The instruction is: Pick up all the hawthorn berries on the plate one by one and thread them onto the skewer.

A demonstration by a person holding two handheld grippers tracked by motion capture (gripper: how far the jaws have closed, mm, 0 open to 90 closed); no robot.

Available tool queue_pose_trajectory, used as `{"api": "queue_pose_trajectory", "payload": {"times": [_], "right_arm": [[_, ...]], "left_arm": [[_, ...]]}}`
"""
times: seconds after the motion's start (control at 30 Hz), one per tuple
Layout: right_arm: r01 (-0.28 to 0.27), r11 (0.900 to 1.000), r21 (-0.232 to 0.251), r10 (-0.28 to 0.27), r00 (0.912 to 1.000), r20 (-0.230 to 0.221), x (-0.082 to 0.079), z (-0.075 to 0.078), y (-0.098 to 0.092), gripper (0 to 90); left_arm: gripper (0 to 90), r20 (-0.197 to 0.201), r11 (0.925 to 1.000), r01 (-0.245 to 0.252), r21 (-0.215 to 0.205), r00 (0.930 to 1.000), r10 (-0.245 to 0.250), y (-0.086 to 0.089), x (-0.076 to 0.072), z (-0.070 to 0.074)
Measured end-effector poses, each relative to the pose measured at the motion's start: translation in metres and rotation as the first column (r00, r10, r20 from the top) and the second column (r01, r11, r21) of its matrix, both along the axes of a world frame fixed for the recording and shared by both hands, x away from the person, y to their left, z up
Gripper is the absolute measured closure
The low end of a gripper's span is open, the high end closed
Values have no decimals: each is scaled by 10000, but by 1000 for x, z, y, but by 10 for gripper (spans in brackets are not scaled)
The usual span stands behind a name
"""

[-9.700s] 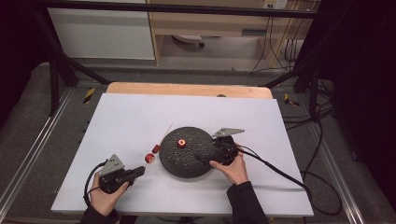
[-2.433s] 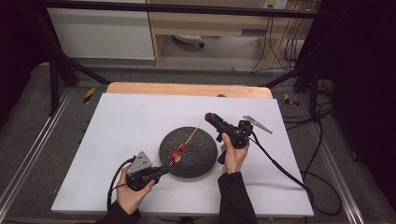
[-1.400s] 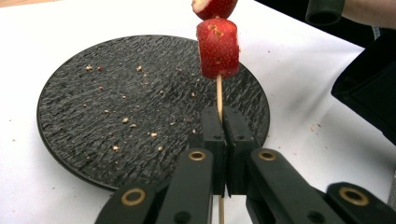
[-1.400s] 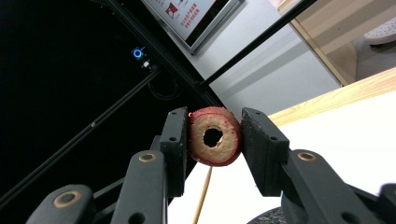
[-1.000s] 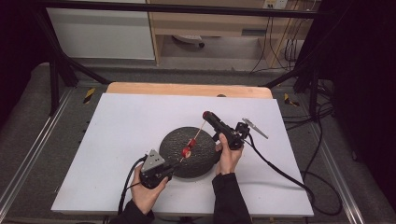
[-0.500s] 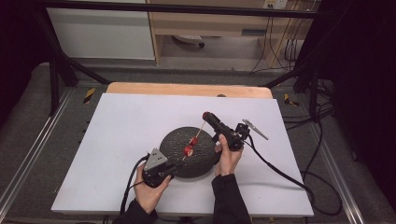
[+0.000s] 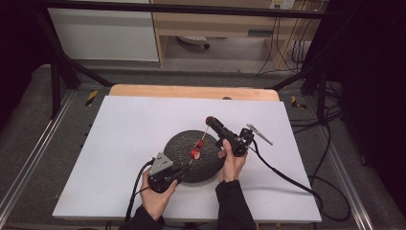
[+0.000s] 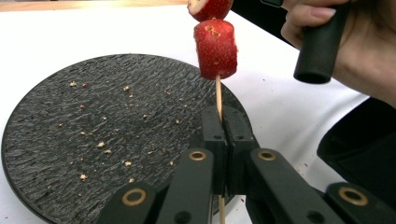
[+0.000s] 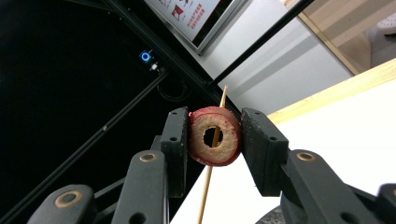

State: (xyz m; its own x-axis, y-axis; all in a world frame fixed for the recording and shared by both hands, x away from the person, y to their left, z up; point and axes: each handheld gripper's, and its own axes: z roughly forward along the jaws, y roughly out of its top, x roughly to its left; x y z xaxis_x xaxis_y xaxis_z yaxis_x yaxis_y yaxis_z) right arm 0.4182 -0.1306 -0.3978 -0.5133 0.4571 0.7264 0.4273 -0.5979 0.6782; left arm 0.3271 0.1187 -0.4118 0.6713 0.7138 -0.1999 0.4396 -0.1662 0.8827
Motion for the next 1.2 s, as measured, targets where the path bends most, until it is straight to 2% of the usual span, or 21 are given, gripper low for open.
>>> {"api": "queue_pose_trajectory", "payload": {"times": [0.2, 0.63, 1.2], "right_arm": [[-98, 9997, -241, 99, 9999, 23, -3, -1, 1, 633], [-457, 9953, -858, 467, 9989, 106, -13, -7, 6, 633], [-810, 9897, -1179, 820, 9966, 36, -18, -12, 10, 633]], "left_arm": [[888, -174, 10000, 16, 39, 9998, -16, -1, 6, 0], [888, -240, 9999, 94, 132, 9997, -91, 0, 11, -1], [888, -248, 9997, 218, 125, 9995, -215, 2, 12, -3]]}}
